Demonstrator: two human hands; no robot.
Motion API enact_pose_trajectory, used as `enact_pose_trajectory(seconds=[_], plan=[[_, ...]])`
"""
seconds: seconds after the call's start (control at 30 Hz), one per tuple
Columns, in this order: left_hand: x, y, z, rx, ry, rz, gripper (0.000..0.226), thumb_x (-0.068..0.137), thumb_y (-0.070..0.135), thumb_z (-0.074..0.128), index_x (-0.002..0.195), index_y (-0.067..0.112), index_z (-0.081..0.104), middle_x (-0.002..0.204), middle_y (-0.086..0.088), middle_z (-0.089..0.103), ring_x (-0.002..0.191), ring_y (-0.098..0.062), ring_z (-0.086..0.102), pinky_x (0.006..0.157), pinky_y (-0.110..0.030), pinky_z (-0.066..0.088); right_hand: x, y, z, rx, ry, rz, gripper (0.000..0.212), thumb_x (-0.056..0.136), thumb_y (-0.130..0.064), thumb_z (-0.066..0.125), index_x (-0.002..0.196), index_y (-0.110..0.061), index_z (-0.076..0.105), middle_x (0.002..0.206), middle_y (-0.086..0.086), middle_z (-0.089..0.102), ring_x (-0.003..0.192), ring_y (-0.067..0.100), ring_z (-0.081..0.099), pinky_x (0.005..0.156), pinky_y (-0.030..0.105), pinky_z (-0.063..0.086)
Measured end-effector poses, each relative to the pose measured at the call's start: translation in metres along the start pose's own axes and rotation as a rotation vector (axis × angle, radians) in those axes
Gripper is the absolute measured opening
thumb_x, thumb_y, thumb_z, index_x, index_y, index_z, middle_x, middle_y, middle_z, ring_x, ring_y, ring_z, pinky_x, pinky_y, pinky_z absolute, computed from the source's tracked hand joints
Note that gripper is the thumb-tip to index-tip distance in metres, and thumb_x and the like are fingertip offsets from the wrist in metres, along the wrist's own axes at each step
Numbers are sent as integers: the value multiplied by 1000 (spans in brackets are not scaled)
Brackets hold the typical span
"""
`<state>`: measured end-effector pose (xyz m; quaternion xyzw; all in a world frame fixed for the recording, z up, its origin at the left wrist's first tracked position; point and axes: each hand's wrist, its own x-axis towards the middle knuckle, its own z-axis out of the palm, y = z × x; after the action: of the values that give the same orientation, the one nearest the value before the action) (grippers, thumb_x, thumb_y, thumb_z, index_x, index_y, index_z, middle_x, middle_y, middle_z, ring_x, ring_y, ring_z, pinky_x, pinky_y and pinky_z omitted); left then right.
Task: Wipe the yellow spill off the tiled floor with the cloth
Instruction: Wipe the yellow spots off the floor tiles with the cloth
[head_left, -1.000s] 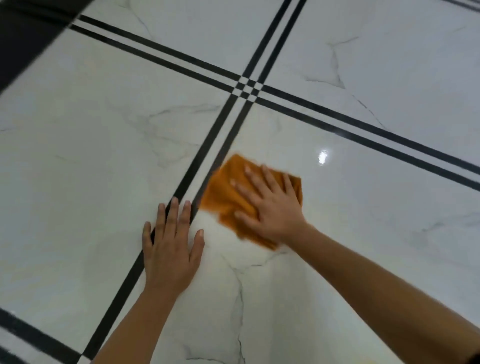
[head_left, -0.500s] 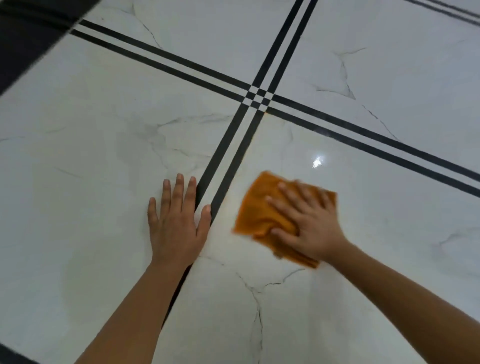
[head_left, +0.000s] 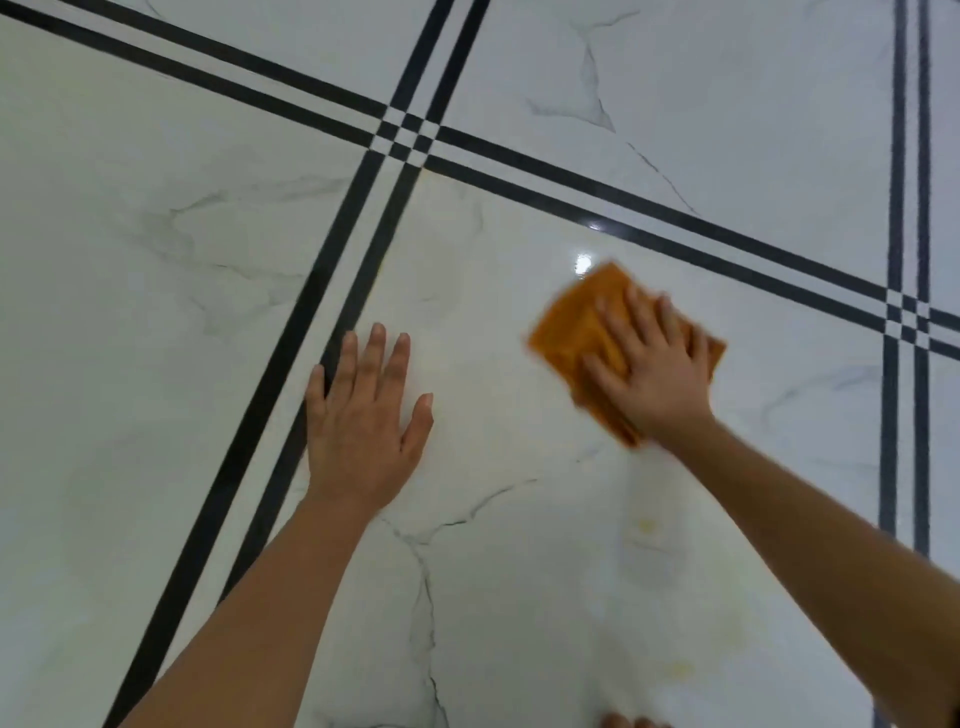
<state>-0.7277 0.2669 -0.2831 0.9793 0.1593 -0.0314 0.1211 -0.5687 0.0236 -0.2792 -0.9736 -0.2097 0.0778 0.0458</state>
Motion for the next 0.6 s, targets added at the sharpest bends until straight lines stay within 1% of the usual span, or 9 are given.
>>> enact_pose_trajectory(seconds=[0.07,0.1,0.2,0.27,0.33,0.4,0.47,0.53,0.6], plan=[[7,10,5,-12,-14,-13,64,91,48,17,147,18,20,154,-8,20,142,-28,15,111,-49,9,33,-23,1,22,-50,133,68,84,-73,20,145,-45,5,158,-6,2,145,27,0,110,58,4],[12,16,6,-19,-17,-23,65,90,49,15,147,19,17,155,-7,17,142,-27,12,111,-48,6,29,-33,2,8,-34,57,69,84,-72,22,146,-44,6,158,-5,4,145,28,0,110,59,4],[25,34,4,-39,-22,-39,65,90,50,13,148,21,15,156,-5,14,143,-26,9,112,-47,5,-59,-14,14,-42,-61,-372,65,85,-70,23,144,-43,20,156,-3,20,144,28,11,109,56,10],[31,43,3,-53,-24,-46,66,89,50,13,147,20,15,156,-6,14,143,-26,9,112,-48,6,-101,32,3,-66,-116,-414,63,85,-72,18,143,-47,19,151,-1,32,142,27,19,108,52,16],[35,53,4,-50,-33,-30,66,89,51,11,148,21,13,156,-6,12,143,-26,7,112,-48,4,-68,65,-5,-45,-61,-208,64,84,-74,12,143,-48,16,152,-1,27,141,30,22,106,54,19],[40,62,6,-43,-25,-1,67,89,51,10,148,20,12,156,-6,12,143,-27,8,112,-47,4,3,58,-9,18,-5,120,69,82,-75,13,144,-46,9,158,-5,8,144,29,8,110,58,11],[49,70,9,-30,-17,8,66,89,51,12,147,20,15,155,-7,14,143,-28,11,112,-48,5,40,31,-8,39,-44,201,73,81,-74,18,146,-44,3,158,-6,-1,145,27,-4,112,58,2],[58,76,8,-18,-22,1,66,89,51,13,147,20,15,155,-7,15,143,-28,11,111,-48,5,18,17,-2,22,-32,-43,72,83,-72,21,146,-41,7,158,-3,4,145,28,0,111,59,4],[66,79,7,-9,-32,-16,66,89,51,12,148,21,14,156,-6,14,143,-27,10,111,-47,5,-46,33,6,4,-42,-325,66,86,-71,23,145,-42,17,156,-3,17,144,27,11,109,60,13]])
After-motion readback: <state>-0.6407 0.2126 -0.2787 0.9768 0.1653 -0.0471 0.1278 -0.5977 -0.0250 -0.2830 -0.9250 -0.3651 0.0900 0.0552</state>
